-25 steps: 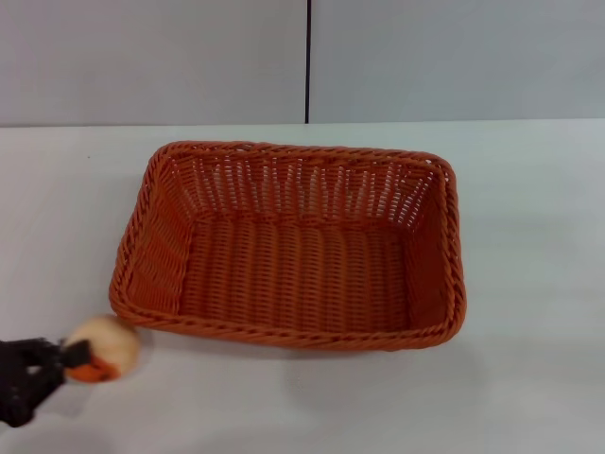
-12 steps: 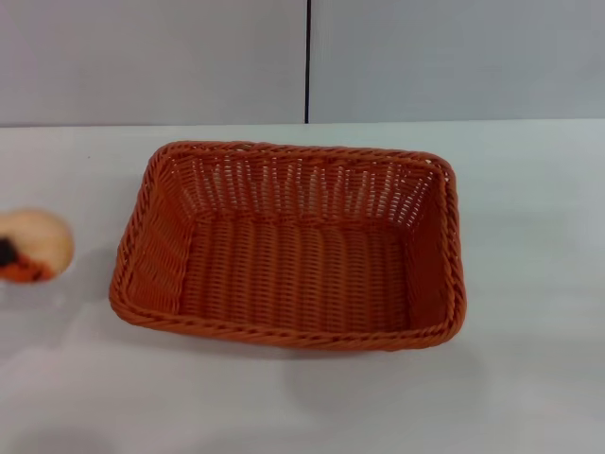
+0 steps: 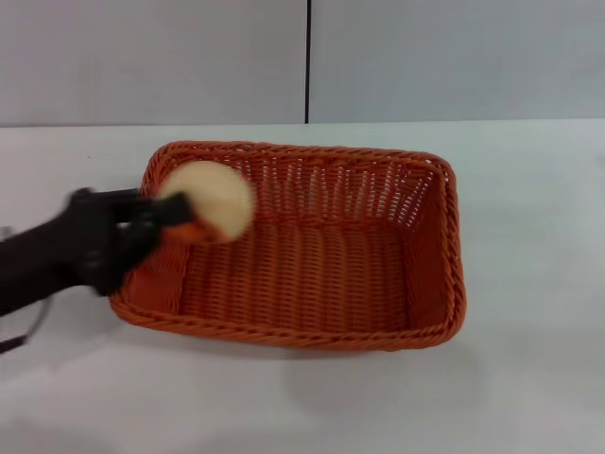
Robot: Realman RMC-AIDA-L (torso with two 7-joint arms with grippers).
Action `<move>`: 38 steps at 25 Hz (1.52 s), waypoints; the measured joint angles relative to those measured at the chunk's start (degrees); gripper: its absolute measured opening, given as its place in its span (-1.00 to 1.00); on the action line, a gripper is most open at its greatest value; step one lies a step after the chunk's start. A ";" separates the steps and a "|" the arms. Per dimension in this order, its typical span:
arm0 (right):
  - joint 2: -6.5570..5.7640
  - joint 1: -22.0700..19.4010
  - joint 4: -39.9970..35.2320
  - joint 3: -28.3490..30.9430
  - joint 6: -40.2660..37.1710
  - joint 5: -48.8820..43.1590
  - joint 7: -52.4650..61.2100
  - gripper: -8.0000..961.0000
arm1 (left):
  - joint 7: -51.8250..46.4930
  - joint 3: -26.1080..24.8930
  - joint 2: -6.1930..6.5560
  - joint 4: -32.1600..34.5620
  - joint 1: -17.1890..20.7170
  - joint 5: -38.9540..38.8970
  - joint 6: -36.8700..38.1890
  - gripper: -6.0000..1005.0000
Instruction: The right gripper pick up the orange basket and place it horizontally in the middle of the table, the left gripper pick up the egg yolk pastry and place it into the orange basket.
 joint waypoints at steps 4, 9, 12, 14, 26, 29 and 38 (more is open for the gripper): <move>-0.06 0.16 0.18 0.00 -0.43 0.00 0.01 0.29 | 2.88 2.62 -0.09 5.93 -3.42 -0.08 5.31 -0.78; -0.05 -0.24 0.33 0.16 -0.94 0.00 0.02 0.29 | 2.90 2.59 0.07 6.78 -3.58 -0.39 8.24 -0.59; -0.04 -0.40 0.36 0.50 -1.11 0.00 0.02 0.29 | 2.29 2.40 0.54 4.47 -1.76 -0.40 7.02 -0.45; -0.03 -0.54 0.36 0.56 -1.43 0.00 0.02 0.29 | 0.88 2.00 0.80 0.32 0.73 -0.41 5.79 -0.36; 0.18 -1.20 2.14 1.01 -2.98 0.52 -6.73 0.29 | 6.99 -18.64 0.58 -5.10 16.96 -12.19 8.16 0.59; 0.24 -0.27 3.54 1.42 -3.32 0.57 -8.03 0.29 | 12.52 -18.72 0.66 -0.08 20.46 -20.02 8.99 0.63; 0.02 2.51 7.17 1.53 -4.76 0.57 -10.25 0.29 | 15.33 -18.75 0.69 1.64 22.85 -24.53 8.82 0.69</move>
